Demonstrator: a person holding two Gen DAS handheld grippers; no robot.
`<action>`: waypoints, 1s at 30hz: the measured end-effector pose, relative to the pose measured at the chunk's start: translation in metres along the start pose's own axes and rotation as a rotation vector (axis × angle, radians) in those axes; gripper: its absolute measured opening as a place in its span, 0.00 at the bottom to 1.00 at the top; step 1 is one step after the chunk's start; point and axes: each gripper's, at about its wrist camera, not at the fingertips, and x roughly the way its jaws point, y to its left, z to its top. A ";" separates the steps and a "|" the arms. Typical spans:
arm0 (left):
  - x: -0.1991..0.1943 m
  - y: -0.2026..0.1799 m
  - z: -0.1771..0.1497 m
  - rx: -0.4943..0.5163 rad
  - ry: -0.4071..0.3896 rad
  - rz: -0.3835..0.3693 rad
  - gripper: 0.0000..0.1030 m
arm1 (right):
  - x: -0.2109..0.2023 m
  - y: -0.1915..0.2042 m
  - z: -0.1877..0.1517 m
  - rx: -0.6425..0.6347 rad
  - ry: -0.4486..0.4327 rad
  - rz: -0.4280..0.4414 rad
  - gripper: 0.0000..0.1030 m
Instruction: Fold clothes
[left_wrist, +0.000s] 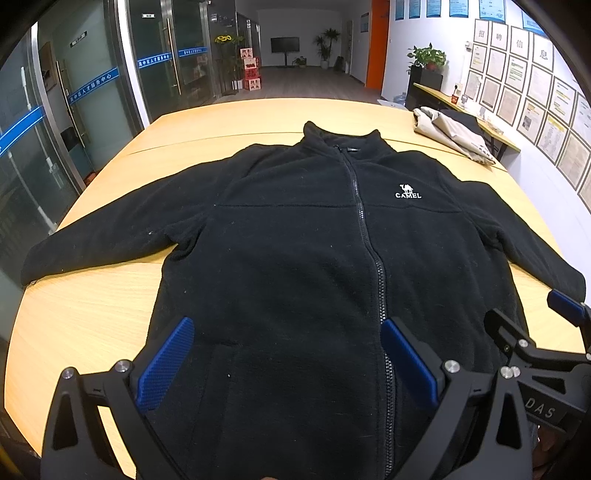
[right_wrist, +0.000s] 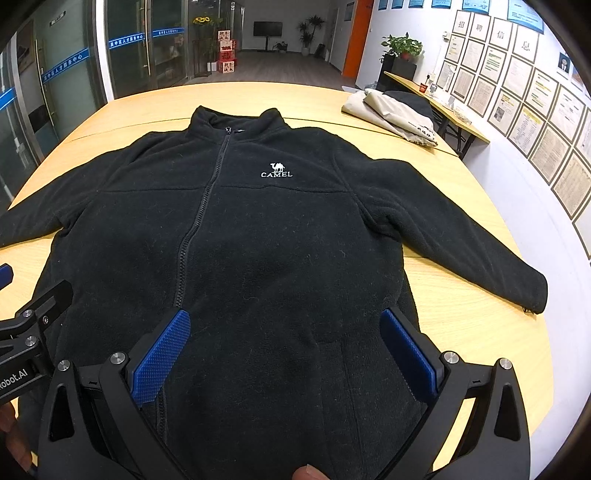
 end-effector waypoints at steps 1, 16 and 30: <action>0.000 0.000 0.000 0.001 0.000 0.000 1.00 | 0.000 0.000 0.000 0.000 0.001 -0.001 1.00; 0.005 0.001 -0.001 -0.005 0.006 0.003 1.00 | 0.005 0.001 0.000 -0.002 0.013 -0.002 1.00; 0.027 0.002 0.002 -0.009 0.015 -0.042 1.00 | 0.009 -0.017 0.006 0.025 -0.028 0.085 1.00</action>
